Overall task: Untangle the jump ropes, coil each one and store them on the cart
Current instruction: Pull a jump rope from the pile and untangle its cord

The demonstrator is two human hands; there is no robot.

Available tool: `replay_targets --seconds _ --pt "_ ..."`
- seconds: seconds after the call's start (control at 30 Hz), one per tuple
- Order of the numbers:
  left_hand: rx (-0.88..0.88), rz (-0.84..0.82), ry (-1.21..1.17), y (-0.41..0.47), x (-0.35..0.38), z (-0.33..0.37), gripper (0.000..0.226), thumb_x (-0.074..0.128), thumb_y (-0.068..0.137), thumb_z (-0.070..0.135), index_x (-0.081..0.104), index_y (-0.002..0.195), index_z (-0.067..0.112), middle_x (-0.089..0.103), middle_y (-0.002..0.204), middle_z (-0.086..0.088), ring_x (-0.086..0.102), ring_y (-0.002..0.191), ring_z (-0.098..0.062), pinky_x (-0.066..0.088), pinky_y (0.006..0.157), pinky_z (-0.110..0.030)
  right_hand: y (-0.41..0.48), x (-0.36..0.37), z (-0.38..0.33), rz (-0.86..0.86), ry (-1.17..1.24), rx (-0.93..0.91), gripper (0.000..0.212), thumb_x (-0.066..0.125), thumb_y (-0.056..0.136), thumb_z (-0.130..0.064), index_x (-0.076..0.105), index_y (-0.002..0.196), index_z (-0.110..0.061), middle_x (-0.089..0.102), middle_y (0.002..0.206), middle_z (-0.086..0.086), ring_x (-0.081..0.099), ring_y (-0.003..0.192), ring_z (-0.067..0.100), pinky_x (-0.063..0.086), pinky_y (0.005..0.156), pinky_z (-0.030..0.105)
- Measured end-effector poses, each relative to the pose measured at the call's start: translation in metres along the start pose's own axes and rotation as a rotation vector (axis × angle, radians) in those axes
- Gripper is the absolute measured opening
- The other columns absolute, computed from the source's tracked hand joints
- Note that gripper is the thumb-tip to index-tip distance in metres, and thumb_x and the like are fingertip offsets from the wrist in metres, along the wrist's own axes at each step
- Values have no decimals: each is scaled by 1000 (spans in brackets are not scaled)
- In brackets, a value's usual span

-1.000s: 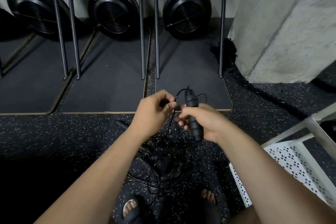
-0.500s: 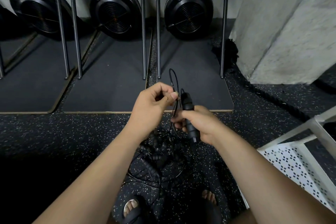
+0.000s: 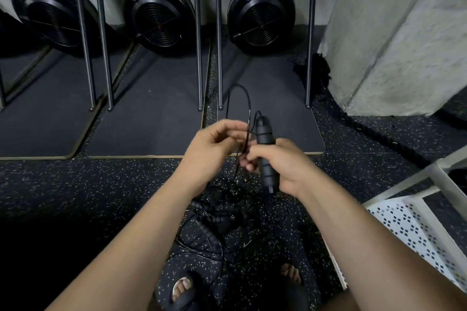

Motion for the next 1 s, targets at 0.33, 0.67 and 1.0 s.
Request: replay_targets --seconds 0.33,0.67,1.0 --pt "-65 -245 492 0 22 -42 5 75 101 31 78 98 30 79 94 12 73 94 -8 57 90 -27 -34 -10 -58 -41 201 -213 16 60 93 11 72 101 3 75 87 15 71 72 16 57 64 22" --pt "-12 -119 745 7 13 -46 13 75 98 44 80 96 33 76 83 10 69 78 -11 53 72 -27 -30 -23 -65 -39 294 -236 13 65 94 4 74 100 -2 74 89 12 69 76 14 57 66 22" --pt "349 6 671 2 21 1 10 85 90 37 83 93 28 74 87 17 60 86 -17 46 78 -32 -18 -9 -32 14 -30 -160 24 75 93 1 72 118 0 72 81 11 62 62 16 51 56 24"
Point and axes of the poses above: each hand's wrist, its own y-axis towards the middle knuckle, its own x-axis out of the palm, z = x × y, the point moved 9 cm from there along y, towards the middle knuckle
